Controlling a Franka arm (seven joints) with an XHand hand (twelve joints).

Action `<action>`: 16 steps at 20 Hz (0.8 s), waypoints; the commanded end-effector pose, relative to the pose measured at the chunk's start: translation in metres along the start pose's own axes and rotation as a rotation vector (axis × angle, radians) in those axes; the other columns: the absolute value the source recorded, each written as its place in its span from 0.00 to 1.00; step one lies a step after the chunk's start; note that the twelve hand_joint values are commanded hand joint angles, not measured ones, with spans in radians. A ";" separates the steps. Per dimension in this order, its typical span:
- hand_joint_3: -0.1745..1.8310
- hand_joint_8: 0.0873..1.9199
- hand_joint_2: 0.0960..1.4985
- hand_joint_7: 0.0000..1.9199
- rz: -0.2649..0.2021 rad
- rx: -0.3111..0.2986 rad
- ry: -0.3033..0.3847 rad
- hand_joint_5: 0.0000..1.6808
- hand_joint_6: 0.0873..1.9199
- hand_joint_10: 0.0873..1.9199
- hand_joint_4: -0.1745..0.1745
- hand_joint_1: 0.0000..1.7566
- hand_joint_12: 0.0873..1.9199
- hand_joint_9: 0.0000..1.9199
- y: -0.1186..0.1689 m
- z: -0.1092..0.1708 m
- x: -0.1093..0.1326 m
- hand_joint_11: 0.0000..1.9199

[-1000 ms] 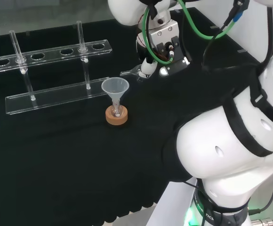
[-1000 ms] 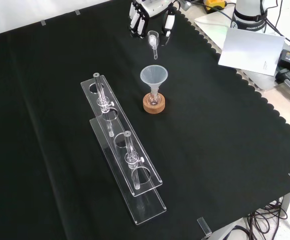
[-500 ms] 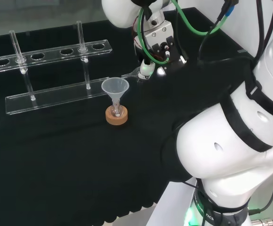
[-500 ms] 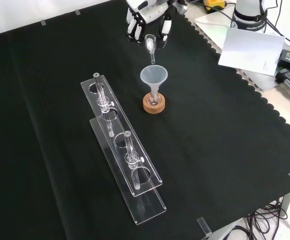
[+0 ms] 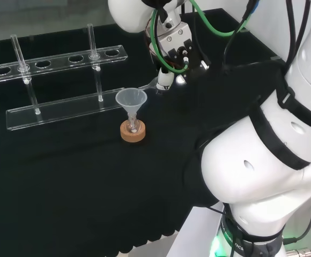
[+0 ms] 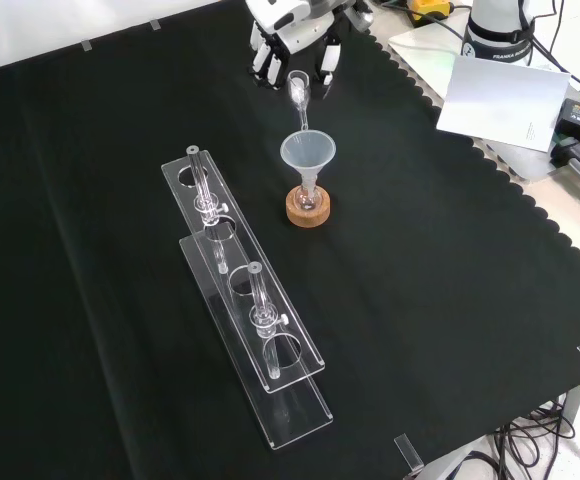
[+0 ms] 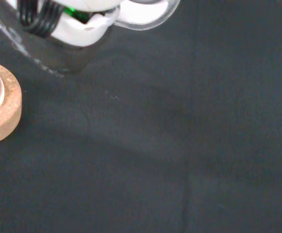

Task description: Pour all the NaCl from the weighing funnel into the round-bottom flask.

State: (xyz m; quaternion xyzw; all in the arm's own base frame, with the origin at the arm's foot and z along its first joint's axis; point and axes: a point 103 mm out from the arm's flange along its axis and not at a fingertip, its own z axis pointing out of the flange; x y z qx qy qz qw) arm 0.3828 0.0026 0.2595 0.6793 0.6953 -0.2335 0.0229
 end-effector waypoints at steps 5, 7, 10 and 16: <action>0.36 0.30 0.44 0.43 -0.007 0.023 -0.053 0.76 0.30 0.03 1.00 0.63 0.41 0.65 0.005 -0.001 0.005 0.58; 0.36 0.30 0.44 0.43 -0.003 0.028 -0.068 0.76 0.30 0.03 1.00 0.63 0.41 0.65 0.006 -0.002 0.006 0.58; 0.36 0.30 0.44 0.43 -0.005 0.030 -0.083 0.76 0.30 0.03 1.00 0.63 0.41 0.65 0.007 -0.005 0.009 0.58; 0.36 0.30 0.44 0.42 -0.006 0.035 -0.106 0.76 0.30 0.03 1.00 0.63 0.41 0.65 0.007 -0.006 0.008 0.58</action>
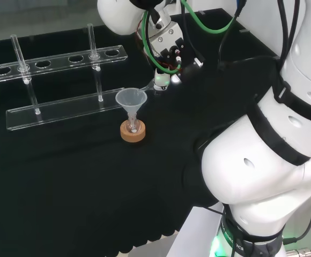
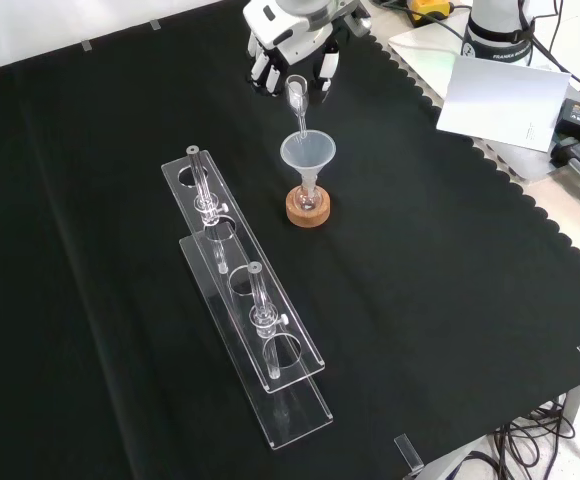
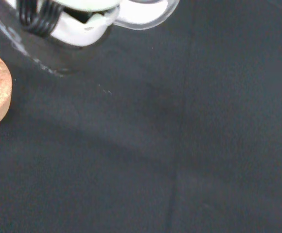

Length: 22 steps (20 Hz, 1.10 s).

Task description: Pour all the NaCl from the weighing funnel into the round-bottom flask.

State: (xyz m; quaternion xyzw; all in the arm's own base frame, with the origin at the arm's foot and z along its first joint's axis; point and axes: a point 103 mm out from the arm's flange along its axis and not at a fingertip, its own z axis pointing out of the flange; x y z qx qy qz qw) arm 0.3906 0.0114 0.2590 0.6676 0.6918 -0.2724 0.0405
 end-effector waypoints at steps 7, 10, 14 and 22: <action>0.36 0.30 0.44 0.42 -0.008 0.008 -0.055 0.76 0.29 0.03 1.00 0.63 0.41 0.65 -0.001 -0.004 0.003 0.58; 0.36 0.30 0.44 0.42 -0.008 0.011 -0.072 0.76 0.29 0.03 1.00 0.63 0.41 0.65 -0.001 -0.005 0.004 0.58; 0.36 0.30 0.44 0.42 -0.008 0.015 -0.075 0.76 0.29 0.03 1.00 0.63 0.41 0.65 -0.001 -0.007 0.004 0.58; 0.36 0.30 0.44 0.42 -0.010 0.022 -0.116 0.76 0.29 0.02 1.00 0.63 0.41 0.65 -0.001 -0.008 0.002 0.58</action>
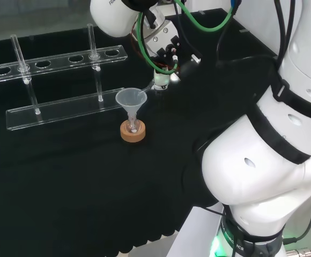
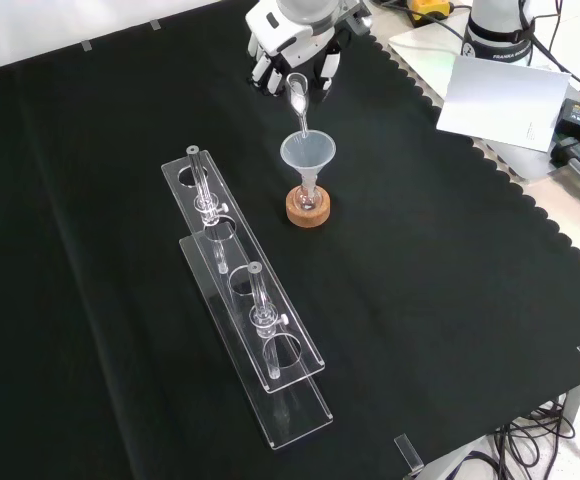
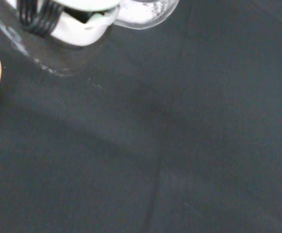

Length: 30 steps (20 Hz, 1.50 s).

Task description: Pour all the NaCl from the weighing funnel into the round-bottom flask.

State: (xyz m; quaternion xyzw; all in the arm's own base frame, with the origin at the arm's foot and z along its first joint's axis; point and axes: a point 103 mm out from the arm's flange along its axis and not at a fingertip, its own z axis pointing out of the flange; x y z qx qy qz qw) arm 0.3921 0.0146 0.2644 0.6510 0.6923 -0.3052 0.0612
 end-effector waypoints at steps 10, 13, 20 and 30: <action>0.36 0.30 0.44 0.42 0.006 0.002 -0.041 0.76 0.29 0.02 1.00 0.63 0.41 0.65 0.000 -0.003 0.001 0.57; 0.36 0.30 0.44 0.42 0.009 0.004 -0.058 0.76 0.29 0.02 1.00 0.63 0.41 0.65 0.000 -0.006 0.003 0.57; 0.36 0.30 0.44 0.42 0.013 0.008 -0.089 0.76 0.29 0.02 1.00 0.63 0.42 0.65 0.000 -0.013 0.007 0.57; 0.36 0.30 0.44 0.42 0.017 0.010 -0.120 0.76 0.29 0.02 1.00 0.63 0.42 0.65 0.002 -0.014 0.006 0.58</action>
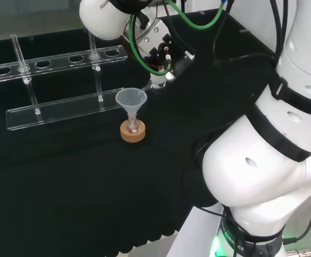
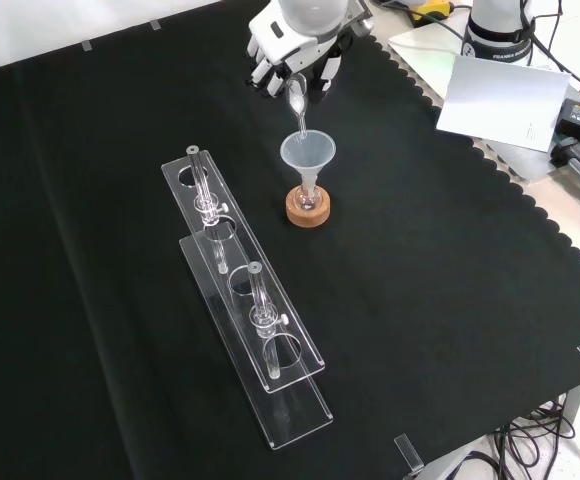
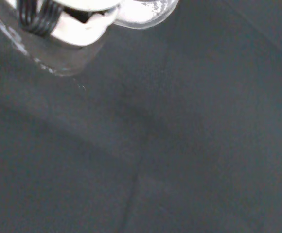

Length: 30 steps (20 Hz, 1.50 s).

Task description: Pour all the NaCl from the weighing funnel into the round-bottom flask.

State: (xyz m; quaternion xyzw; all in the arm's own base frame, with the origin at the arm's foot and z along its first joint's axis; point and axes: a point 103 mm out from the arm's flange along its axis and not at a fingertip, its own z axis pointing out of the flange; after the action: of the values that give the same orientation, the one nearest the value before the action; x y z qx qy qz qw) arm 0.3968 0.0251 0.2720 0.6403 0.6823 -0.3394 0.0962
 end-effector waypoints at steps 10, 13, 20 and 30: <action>0.36 0.30 0.44 0.42 0.011 0.008 -0.034 0.76 0.29 0.02 1.00 0.63 0.41 0.65 0.001 0.000 -0.003 0.58; 0.36 0.30 0.44 0.42 0.014 0.009 -0.053 0.76 0.29 0.02 1.00 0.63 0.41 0.65 0.001 -0.005 0.002 0.58; 0.36 0.31 0.44 0.41 0.016 0.010 -0.069 0.76 0.29 0.01 1.00 0.63 0.41 0.65 0.001 -0.012 0.008 0.58; 0.36 0.31 0.44 0.41 0.017 0.019 -0.089 0.76 0.29 0.01 1.00 0.63 0.41 0.65 0.003 -0.009 0.004 0.59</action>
State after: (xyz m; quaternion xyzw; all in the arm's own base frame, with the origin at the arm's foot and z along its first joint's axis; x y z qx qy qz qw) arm 0.4019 0.0381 0.2754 0.6333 0.6696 -0.3687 0.1212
